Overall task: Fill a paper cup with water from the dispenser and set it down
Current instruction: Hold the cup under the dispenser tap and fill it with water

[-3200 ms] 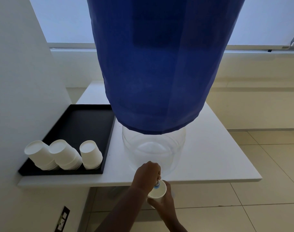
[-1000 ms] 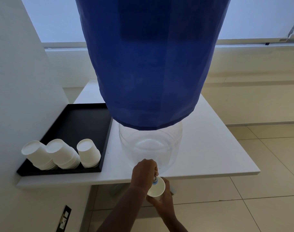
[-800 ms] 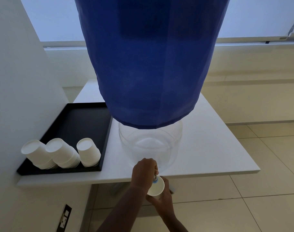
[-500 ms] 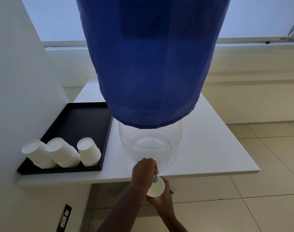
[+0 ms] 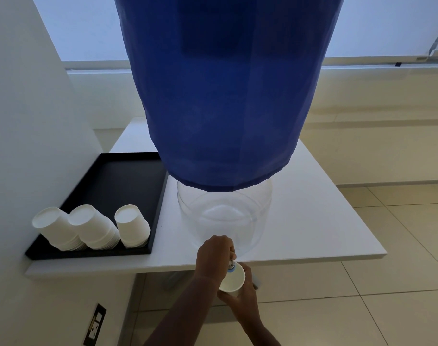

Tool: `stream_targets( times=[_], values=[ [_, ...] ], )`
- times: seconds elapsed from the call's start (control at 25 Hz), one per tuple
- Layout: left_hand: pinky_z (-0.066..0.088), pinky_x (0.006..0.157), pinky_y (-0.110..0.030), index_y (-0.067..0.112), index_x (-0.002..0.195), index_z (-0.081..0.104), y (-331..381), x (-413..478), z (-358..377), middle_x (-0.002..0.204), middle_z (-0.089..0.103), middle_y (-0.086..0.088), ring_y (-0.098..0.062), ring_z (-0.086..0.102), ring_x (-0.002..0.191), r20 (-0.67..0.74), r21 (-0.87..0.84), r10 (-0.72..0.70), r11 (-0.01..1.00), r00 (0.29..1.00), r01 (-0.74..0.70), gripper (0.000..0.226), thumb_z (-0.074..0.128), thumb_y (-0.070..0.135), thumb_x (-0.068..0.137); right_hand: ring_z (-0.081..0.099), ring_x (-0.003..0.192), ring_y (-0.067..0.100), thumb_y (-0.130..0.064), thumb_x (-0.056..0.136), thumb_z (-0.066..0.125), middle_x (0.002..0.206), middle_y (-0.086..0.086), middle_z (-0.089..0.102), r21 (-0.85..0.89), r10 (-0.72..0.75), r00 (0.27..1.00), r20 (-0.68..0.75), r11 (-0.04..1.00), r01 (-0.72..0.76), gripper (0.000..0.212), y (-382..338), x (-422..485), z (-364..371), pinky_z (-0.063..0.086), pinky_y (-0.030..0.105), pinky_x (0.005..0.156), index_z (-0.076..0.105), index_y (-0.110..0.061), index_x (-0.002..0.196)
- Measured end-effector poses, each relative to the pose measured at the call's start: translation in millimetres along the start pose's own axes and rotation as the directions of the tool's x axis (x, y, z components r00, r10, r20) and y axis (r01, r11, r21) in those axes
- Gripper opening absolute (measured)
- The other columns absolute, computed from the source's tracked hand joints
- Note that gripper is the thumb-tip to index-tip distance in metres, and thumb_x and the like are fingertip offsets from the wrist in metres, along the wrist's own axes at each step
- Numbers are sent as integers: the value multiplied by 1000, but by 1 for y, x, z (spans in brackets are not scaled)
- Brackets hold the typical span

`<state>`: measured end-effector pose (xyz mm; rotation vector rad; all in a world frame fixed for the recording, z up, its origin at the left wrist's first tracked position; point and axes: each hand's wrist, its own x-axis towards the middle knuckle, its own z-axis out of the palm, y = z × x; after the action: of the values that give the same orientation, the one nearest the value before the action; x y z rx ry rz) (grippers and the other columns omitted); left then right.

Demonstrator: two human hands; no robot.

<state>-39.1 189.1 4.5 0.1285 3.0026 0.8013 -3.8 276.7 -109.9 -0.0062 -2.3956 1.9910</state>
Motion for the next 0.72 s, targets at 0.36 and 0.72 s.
stream_targets(
  times=[0.36,0.72],
  values=[
    [44,73,-20,1,88,68,-2,0,2,100,74,-11,-21,68,89,0,-13,-1,1000,1000,1,16,61,14,83,59,93,26,1,57,84,101,13,59,8,-10,1000,-10,1000,10,66,6,0,1,50,18,74,43,-26,101],
    [48,75,-21,0,87,68,-3,1,4,98,75,-11,-20,69,88,-30,-16,14,1000,999,-14,14,56,8,84,59,91,17,-10,54,84,99,5,59,-4,-23,1000,-21,1000,23,62,15,2,3,47,4,67,46,-34,97]
  ],
)
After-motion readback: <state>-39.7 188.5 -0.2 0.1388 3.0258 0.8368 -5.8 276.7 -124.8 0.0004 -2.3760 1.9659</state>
